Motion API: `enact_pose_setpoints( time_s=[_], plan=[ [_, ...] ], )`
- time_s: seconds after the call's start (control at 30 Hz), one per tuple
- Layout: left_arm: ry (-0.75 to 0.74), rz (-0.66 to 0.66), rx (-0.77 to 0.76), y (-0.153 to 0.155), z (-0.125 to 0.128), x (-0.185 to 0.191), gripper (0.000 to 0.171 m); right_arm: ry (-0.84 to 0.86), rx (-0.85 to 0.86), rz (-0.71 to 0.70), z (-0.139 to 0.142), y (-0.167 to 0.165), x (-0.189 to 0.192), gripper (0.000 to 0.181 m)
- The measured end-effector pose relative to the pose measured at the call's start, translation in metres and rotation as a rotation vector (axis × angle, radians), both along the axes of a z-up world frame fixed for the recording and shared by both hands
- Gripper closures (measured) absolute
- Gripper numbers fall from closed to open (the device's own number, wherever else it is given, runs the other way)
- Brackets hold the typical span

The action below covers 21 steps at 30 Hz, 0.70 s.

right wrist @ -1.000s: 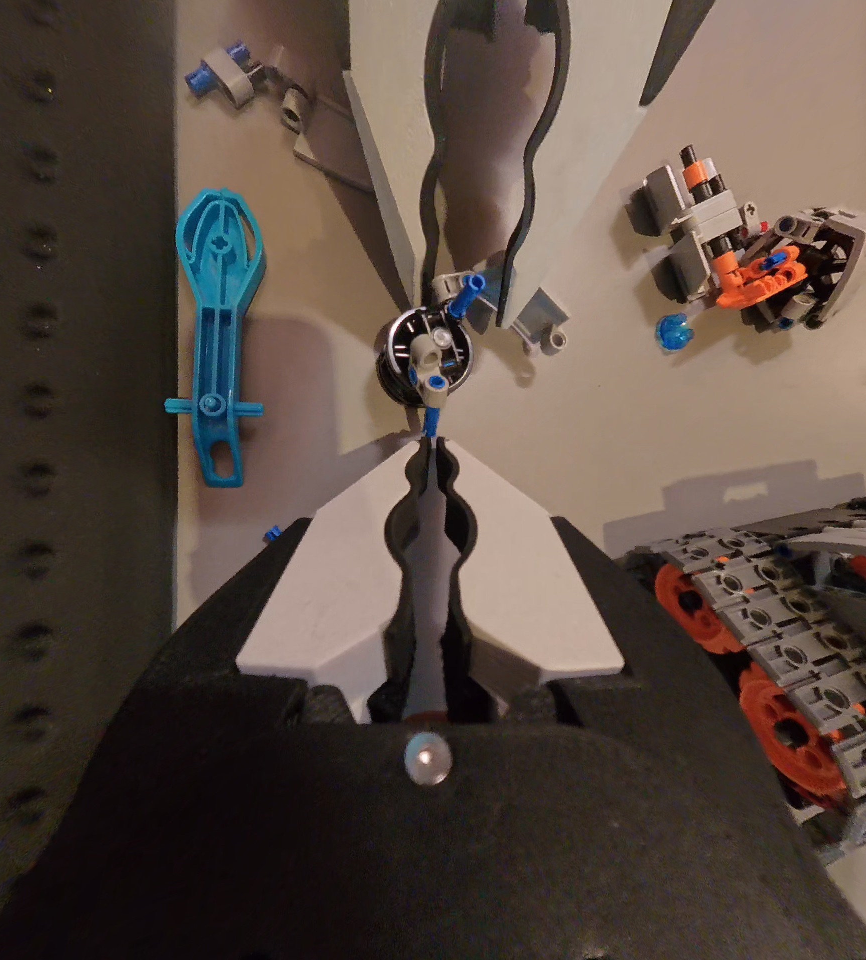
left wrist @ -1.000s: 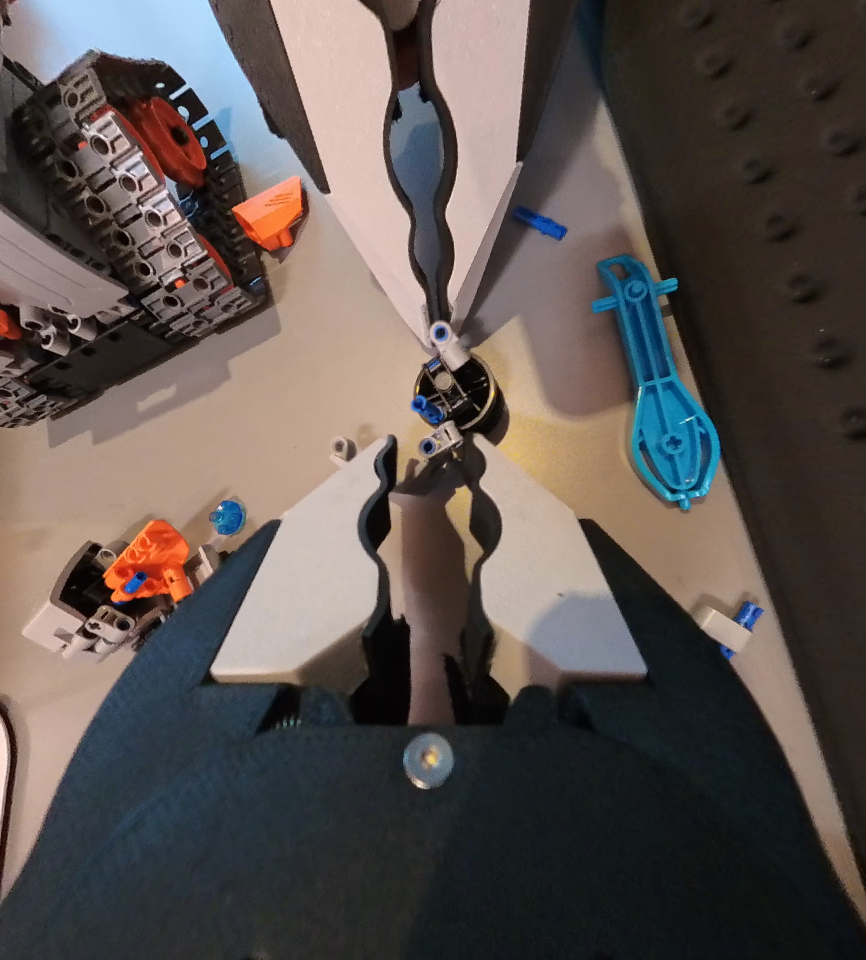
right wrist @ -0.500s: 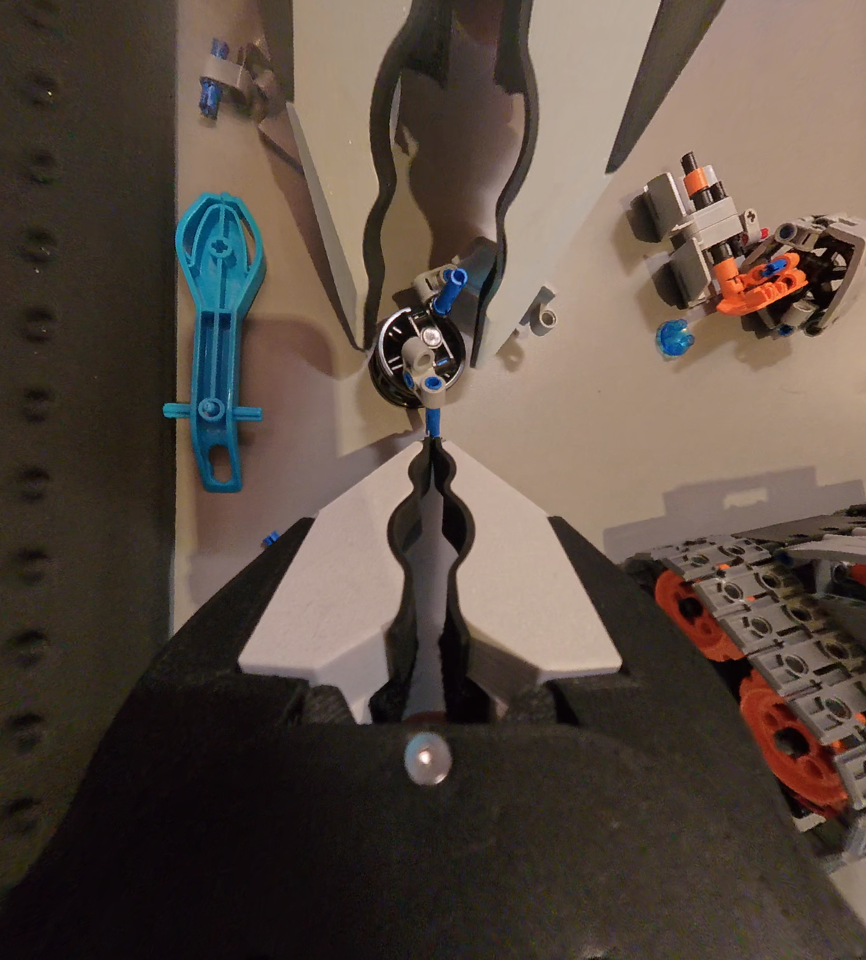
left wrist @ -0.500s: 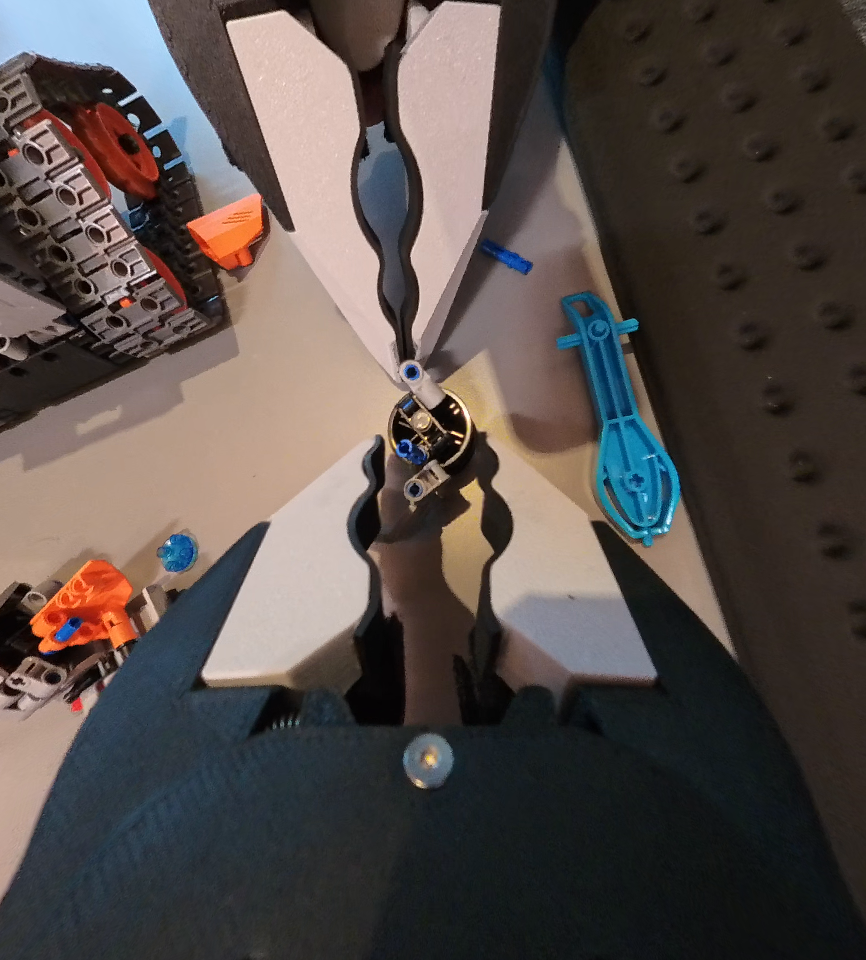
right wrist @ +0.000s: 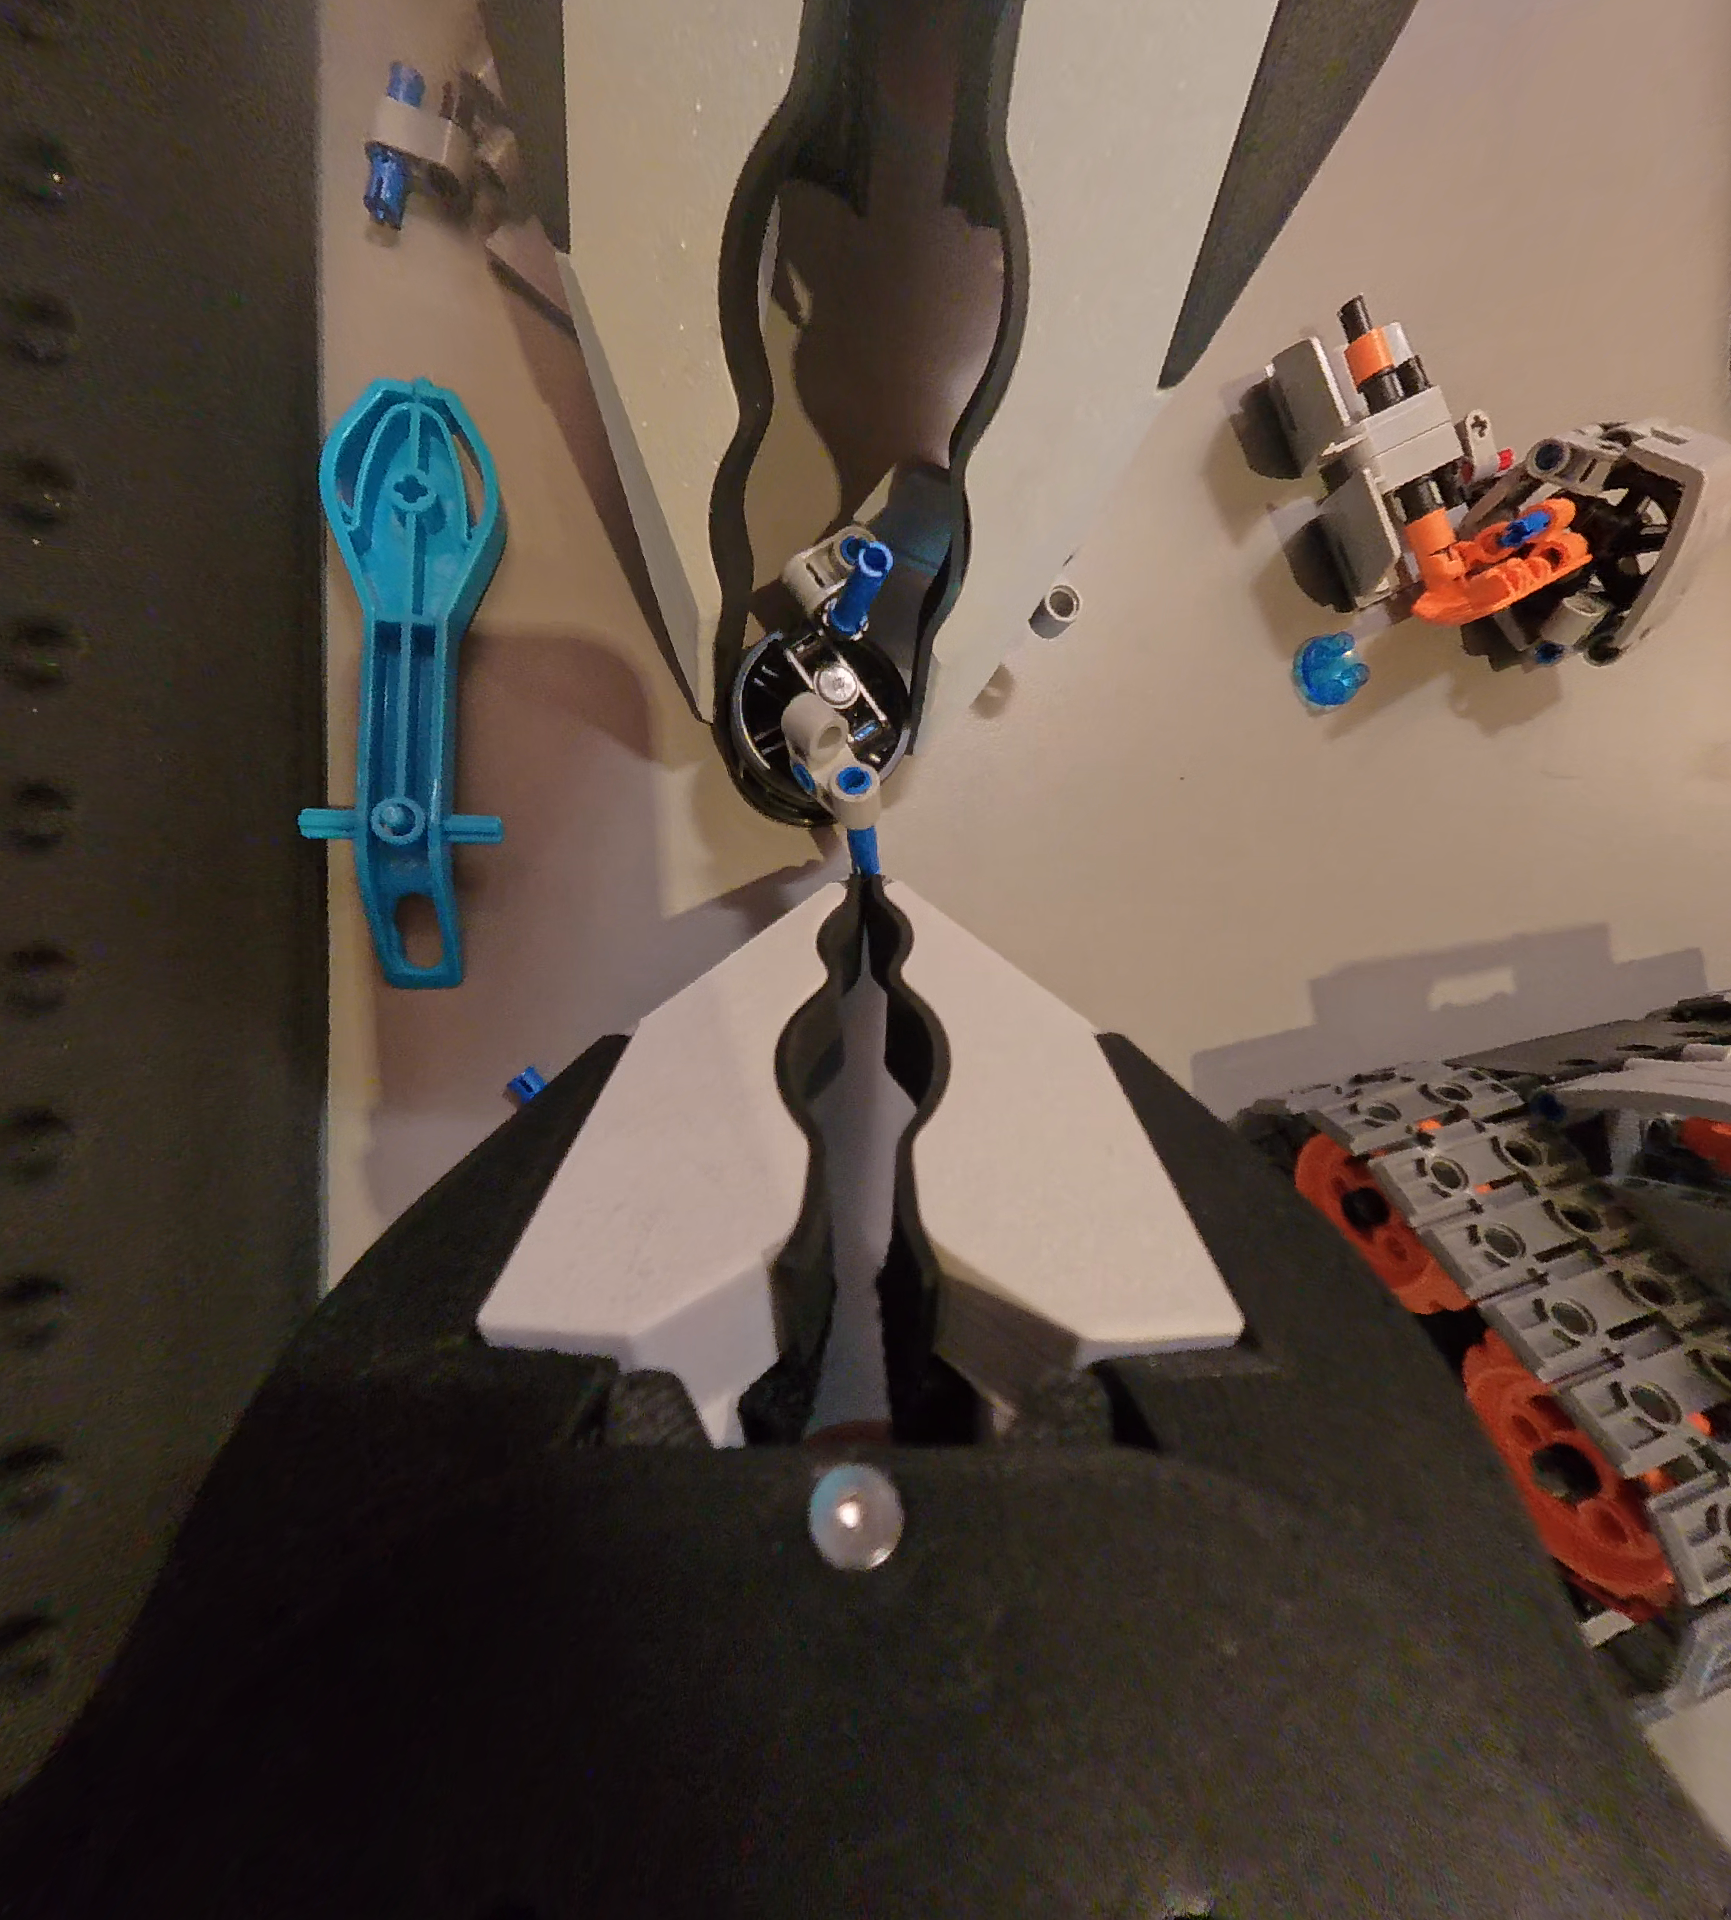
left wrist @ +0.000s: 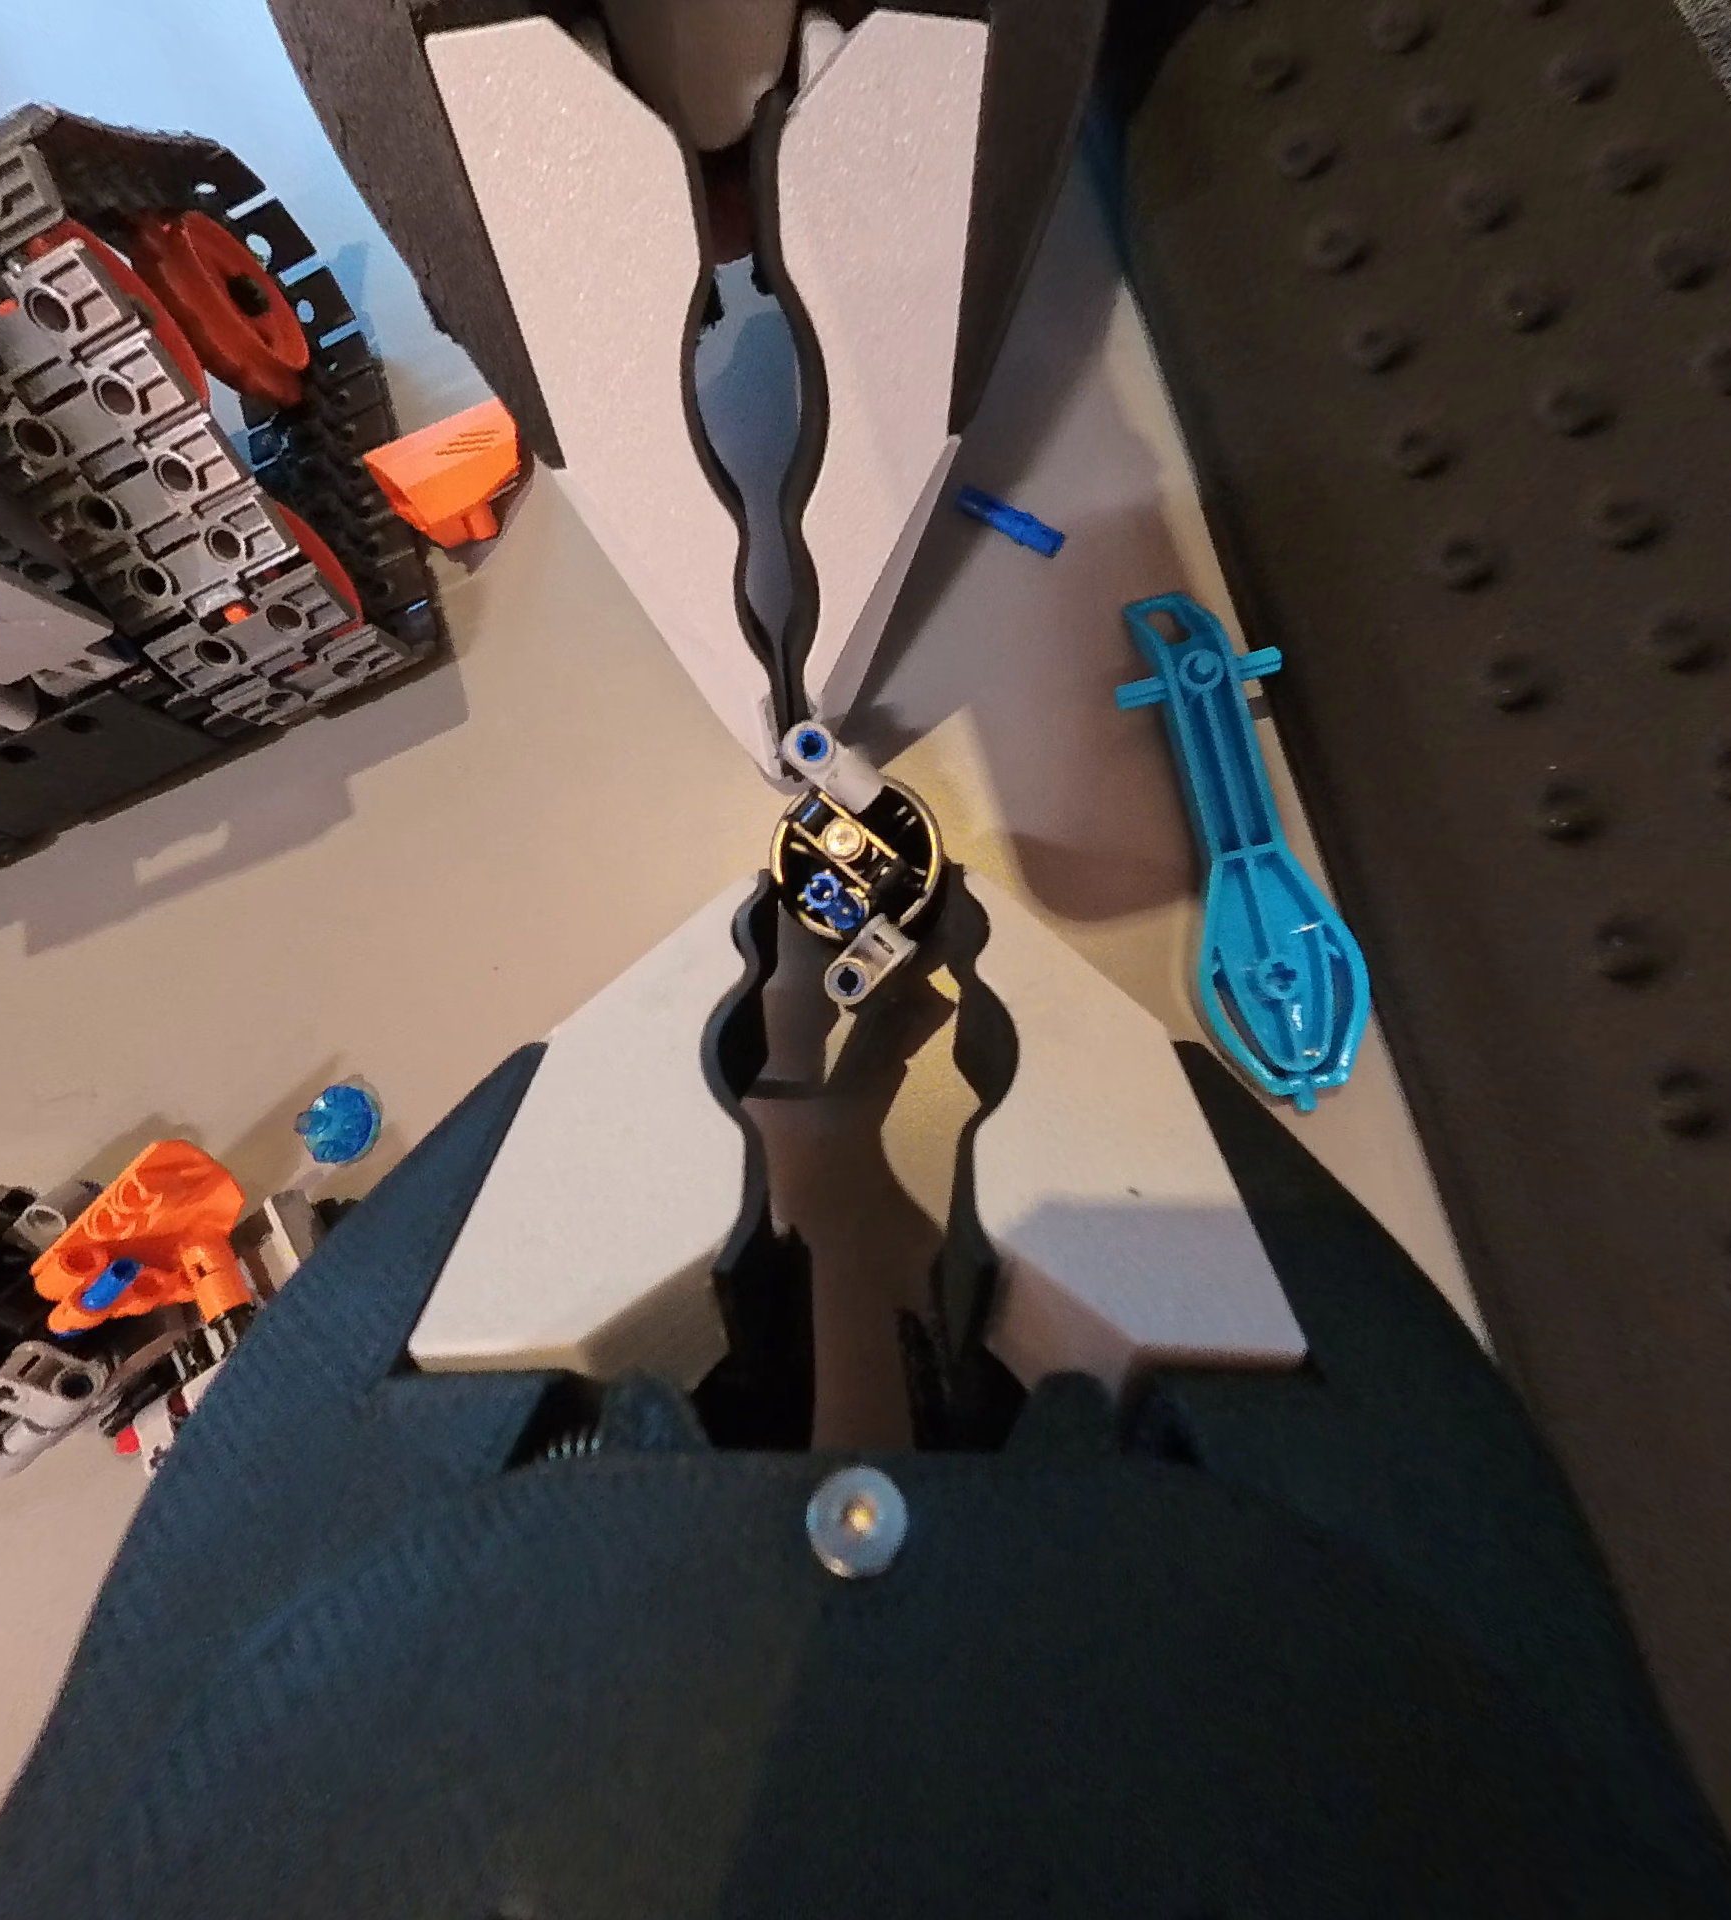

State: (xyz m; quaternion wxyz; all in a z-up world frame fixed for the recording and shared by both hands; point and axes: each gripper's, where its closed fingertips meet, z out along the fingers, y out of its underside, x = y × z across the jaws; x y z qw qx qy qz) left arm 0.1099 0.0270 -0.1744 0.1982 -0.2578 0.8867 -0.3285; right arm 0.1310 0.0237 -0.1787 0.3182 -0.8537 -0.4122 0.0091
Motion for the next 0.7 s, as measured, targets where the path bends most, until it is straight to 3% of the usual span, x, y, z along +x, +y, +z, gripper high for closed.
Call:
enact_pose_setpoints(
  time_s=[0.7],
  plan=[
    [-0.121, -0.004, 0.106, 0.0021, 0.0034, 0.0064, 0.144, 0.112, -0.060, -0.020, 0.0000, -0.0030, -0.0082, 0.181]
  ],
)
